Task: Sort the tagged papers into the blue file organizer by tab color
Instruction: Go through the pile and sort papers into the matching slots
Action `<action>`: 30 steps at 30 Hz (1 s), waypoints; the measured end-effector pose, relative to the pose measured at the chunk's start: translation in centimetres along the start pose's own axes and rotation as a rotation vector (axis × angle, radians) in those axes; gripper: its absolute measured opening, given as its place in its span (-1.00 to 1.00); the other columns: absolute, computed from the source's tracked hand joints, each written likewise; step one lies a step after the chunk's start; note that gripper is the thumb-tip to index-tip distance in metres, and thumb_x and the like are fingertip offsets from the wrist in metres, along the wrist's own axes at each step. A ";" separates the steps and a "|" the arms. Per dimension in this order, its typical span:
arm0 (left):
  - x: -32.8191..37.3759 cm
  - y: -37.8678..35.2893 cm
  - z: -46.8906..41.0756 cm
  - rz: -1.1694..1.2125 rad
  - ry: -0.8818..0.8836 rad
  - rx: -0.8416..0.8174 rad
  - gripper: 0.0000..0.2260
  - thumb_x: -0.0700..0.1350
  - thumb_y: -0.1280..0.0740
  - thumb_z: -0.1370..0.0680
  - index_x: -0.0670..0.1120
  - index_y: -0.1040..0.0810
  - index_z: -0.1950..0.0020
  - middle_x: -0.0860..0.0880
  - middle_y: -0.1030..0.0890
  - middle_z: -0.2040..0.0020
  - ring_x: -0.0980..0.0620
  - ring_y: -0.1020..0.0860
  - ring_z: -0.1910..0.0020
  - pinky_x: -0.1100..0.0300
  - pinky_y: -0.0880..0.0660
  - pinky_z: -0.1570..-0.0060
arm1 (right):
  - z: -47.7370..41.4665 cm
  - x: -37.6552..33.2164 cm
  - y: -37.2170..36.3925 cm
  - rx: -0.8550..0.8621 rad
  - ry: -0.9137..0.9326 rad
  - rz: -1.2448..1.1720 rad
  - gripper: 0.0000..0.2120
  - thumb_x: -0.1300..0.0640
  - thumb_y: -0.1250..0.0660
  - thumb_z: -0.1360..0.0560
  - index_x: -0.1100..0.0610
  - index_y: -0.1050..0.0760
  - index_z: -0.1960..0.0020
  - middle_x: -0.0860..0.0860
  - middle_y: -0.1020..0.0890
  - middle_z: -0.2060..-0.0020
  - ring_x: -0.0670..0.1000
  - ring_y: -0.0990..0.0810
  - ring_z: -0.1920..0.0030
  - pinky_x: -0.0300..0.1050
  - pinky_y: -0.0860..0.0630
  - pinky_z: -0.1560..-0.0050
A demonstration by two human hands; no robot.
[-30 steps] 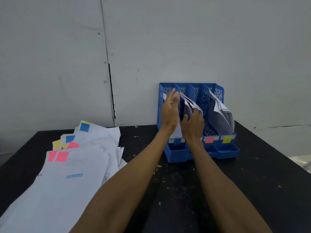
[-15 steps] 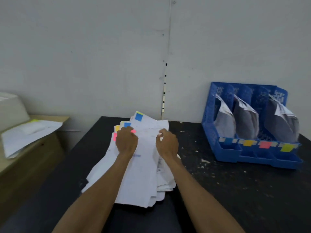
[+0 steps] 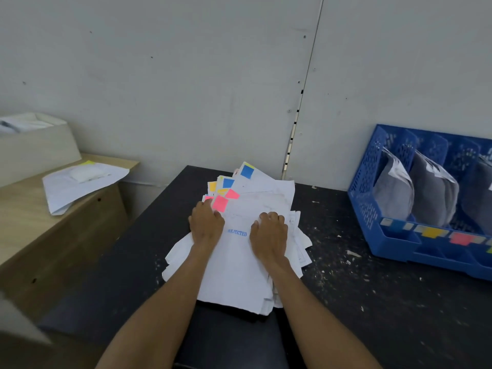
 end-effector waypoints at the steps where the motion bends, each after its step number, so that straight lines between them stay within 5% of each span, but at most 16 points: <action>1: -0.1 0.0 0.0 0.033 0.013 0.010 -0.65 -0.16 -0.26 -0.59 -0.16 -0.44 -0.38 -0.14 -0.54 -0.21 -0.13 -0.50 -0.22 -0.01 -0.42 -0.25 | 0.1 0.0 0.0 -0.005 0.005 0.004 -0.72 0.04 -0.10 -0.60 0.13 -0.49 -0.17 0.05 -0.53 -0.16 0.06 -0.42 -0.17 -0.05 -0.35 -0.14; 7: 0.3 0.2 0.3 0.201 0.000 0.053 -0.81 -0.18 -0.24 -0.62 -0.20 -0.55 -0.16 -0.13 -0.59 -0.02 -0.08 -0.58 -0.01 0.00 -0.56 -0.08 | 0.2 0.0 -0.1 0.002 -0.004 0.014 -0.72 0.03 -0.11 -0.60 0.12 -0.49 -0.16 0.04 -0.53 -0.16 0.05 -0.43 -0.16 -0.04 -0.36 -0.14; 11: -0.3 0.1 0.5 0.307 0.018 0.024 -0.85 -0.15 -0.18 -0.64 -0.19 -0.50 -0.05 -0.09 -0.58 0.06 -0.03 -0.57 0.09 0.20 -0.50 0.17 | 0.5 -0.2 0.1 -0.025 -0.030 -0.035 -0.69 0.02 -0.13 -0.59 0.11 -0.41 -0.27 0.04 -0.49 -0.23 0.05 -0.41 -0.21 -0.05 -0.34 -0.20; 16: 0.5 0.9 0.5 0.437 0.003 0.053 -0.85 -0.16 -0.16 -0.65 -0.16 -0.43 0.09 -0.02 -0.52 0.22 0.05 -0.51 0.25 0.30 -0.38 0.34 | 0.5 0.2 1.7 -0.037 -0.129 -0.283 -0.31 -0.03 -0.27 -0.55 0.11 -0.03 -0.54 0.10 -0.25 -0.45 0.13 -0.20 -0.44 0.03 -0.19 -0.42; 19: 1.7 1.7 -0.2 0.571 0.028 0.090 -0.82 -0.22 -0.16 -0.63 -0.16 -0.37 0.18 -0.01 -0.45 0.29 0.07 -0.41 0.32 0.24 -0.34 0.35 | 0.2 0.8 3.0 -0.005 -0.228 -0.559 -0.14 -0.01 -0.41 -0.45 0.08 0.04 -0.56 0.08 -0.43 -0.31 0.11 -0.37 -0.33 -0.02 -0.36 -0.29; 22: 3.8 2.6 -1.1 0.705 0.089 0.152 -0.75 -0.25 -0.18 -0.60 -0.11 -0.30 0.28 0.00 -0.38 0.34 0.08 -0.32 0.37 0.20 -0.28 0.35 | -0.6 1.6 5.0 -0.008 -0.377 -0.872 -0.27 0.04 -0.49 -0.40 0.08 -0.22 -0.45 -0.02 -0.60 0.06 -0.02 -0.58 0.03 -0.23 -0.44 0.11; 24: 5.8 2.8 -1.4 0.759 0.101 0.181 -0.78 -0.26 -0.18 -0.59 -0.14 -0.32 0.27 0.02 -0.36 0.35 0.08 -0.30 0.39 0.21 -0.25 0.36 | -1.4 2.5 6.2 -0.007 -0.402 -0.960 -0.53 0.06 -0.53 -0.36 0.13 -0.48 -0.20 0.02 -0.65 0.09 -0.07 -0.60 0.15 -0.31 -0.44 0.26; 28: 10.6 2.5 -1.5 0.793 0.098 0.238 -0.93 -0.25 -0.22 -0.58 -0.20 -0.46 0.08 -0.01 -0.48 0.25 0.03 -0.44 0.26 0.34 -0.37 0.31 | -2.2 4.9 9.5 -0.041 -0.331 -1.110 -0.79 0.12 -0.55 -0.35 0.09 -0.60 0.07 -0.01 -0.69 0.12 -0.02 -0.66 0.15 -0.26 -0.53 0.26; 30: 13.5 1.8 -1.1 0.843 0.067 0.235 -0.89 -0.23 -0.25 -0.57 -0.21 -0.49 -0.07 -0.04 -0.54 0.10 -0.01 -0.51 0.14 0.22 -0.47 0.15 | -2.4 6.3 12.0 -0.039 -0.314 -1.130 -0.79 0.10 -0.56 -0.34 0.07 -0.59 0.09 -0.03 -0.67 0.13 -0.02 -0.65 0.12 -0.21 -0.56 0.22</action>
Point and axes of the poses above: each hand's wrist, its own z-axis away from the middle knuckle, its own y-axis out of the back of the hand, x = y × z, the point moved 1 cm from there along -z, towards the middle knuckle
